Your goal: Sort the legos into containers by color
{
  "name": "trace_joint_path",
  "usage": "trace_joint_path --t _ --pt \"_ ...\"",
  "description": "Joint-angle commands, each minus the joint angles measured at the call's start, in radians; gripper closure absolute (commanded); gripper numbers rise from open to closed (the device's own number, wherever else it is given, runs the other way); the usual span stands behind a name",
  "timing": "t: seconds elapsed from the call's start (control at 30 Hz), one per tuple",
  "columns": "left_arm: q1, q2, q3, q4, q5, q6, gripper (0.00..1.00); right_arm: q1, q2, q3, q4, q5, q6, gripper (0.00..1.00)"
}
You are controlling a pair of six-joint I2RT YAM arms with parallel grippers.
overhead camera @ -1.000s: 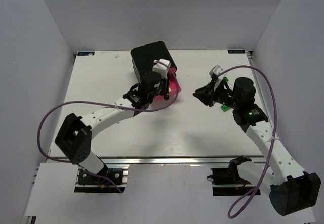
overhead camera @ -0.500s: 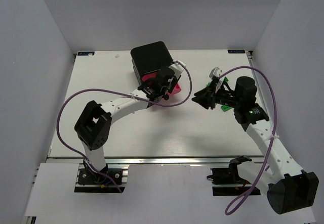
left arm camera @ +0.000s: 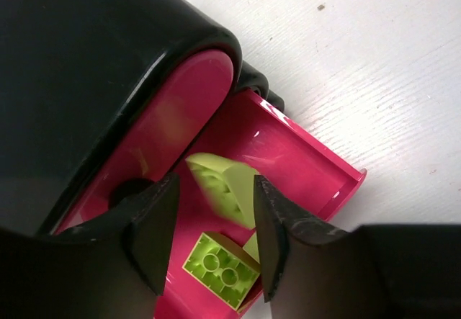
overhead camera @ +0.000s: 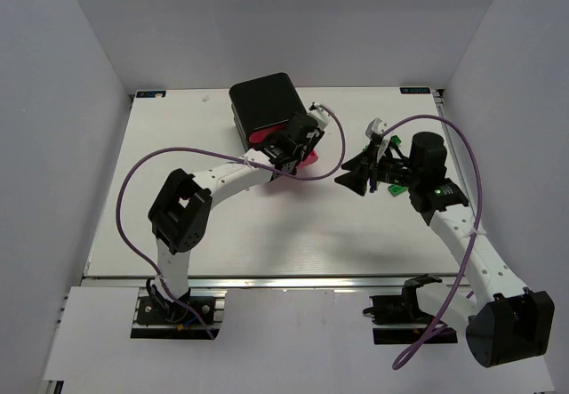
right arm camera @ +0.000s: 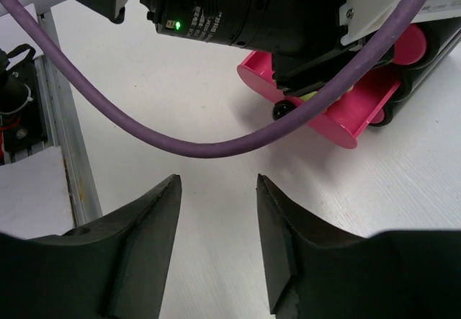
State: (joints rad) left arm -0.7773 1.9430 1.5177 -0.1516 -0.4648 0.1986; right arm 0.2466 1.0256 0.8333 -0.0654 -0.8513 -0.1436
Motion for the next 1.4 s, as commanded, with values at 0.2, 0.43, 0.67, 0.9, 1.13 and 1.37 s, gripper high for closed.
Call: trace_joint_path --t 0.2,0.43,0.67,0.9,1.13,1.37 --pt "-0.004 -0.157 0.082 -0.028 0.08 -0.068 0.29 -0.013 0.034 -0.014 -0.028 -0.095 -0.106 0.39" --pt "-0.004 -0.5 -0.131 -0.055 0.234 -0.331 0.77 -0.007 0.076 -0.042 -0.053 -0.118 -0.25 0.85" --pt "0.007 -1.126 -0.688 -0.127 0.338 -0.462 0.55 0.085 0.206 0.025 -0.105 0.027 -0.34 0.91" --pt "0.007 -1.391 -0.817 -0.285 0.236 -0.461 0.16 0.184 0.43 0.194 -0.085 0.368 -0.229 0.88" --pt "0.007 -1.432 -0.881 -0.313 0.271 -0.429 0.12 0.226 0.557 0.268 -0.048 0.443 -0.261 0.79" --pt "0.007 -1.526 -0.889 -0.318 0.302 -0.439 0.11 0.241 0.679 0.388 -0.099 0.425 -0.372 0.84"
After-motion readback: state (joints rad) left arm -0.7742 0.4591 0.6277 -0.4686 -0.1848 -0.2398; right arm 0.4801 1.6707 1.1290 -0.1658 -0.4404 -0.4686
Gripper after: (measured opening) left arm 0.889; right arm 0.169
